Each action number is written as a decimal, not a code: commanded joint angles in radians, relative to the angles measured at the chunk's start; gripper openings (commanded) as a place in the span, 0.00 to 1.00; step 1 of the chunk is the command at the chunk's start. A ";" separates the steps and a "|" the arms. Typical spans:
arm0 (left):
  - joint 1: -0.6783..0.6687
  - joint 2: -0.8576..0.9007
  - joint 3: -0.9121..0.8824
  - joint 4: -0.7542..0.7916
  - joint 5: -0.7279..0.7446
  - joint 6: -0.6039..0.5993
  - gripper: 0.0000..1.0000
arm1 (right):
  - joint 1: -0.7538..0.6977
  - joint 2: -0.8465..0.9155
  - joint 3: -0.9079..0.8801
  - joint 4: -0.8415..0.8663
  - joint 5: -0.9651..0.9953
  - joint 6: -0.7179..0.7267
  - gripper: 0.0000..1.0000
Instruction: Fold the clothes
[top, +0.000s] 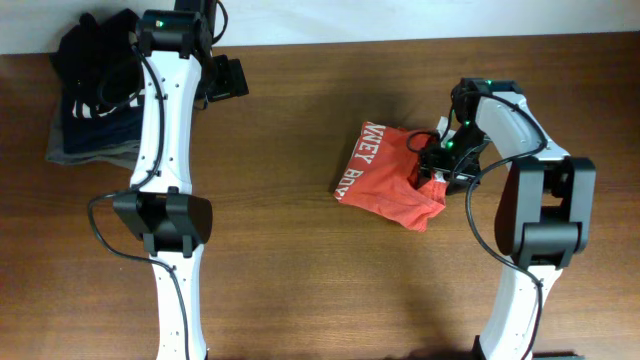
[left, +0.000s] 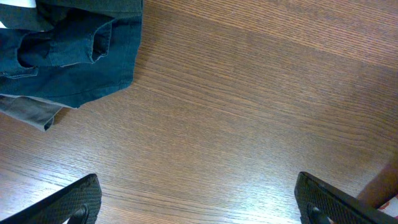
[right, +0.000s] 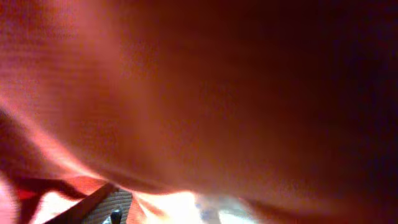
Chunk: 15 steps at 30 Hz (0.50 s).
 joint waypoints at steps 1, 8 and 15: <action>0.003 -0.008 -0.006 -0.001 -0.008 0.016 0.99 | -0.035 -0.032 -0.006 -0.008 0.096 0.014 0.68; 0.003 -0.008 -0.006 -0.001 -0.008 0.016 0.99 | -0.064 -0.035 0.032 -0.053 0.290 0.103 0.65; 0.003 -0.008 -0.006 0.003 -0.004 0.016 0.99 | -0.075 -0.068 0.135 -0.077 0.325 0.167 0.75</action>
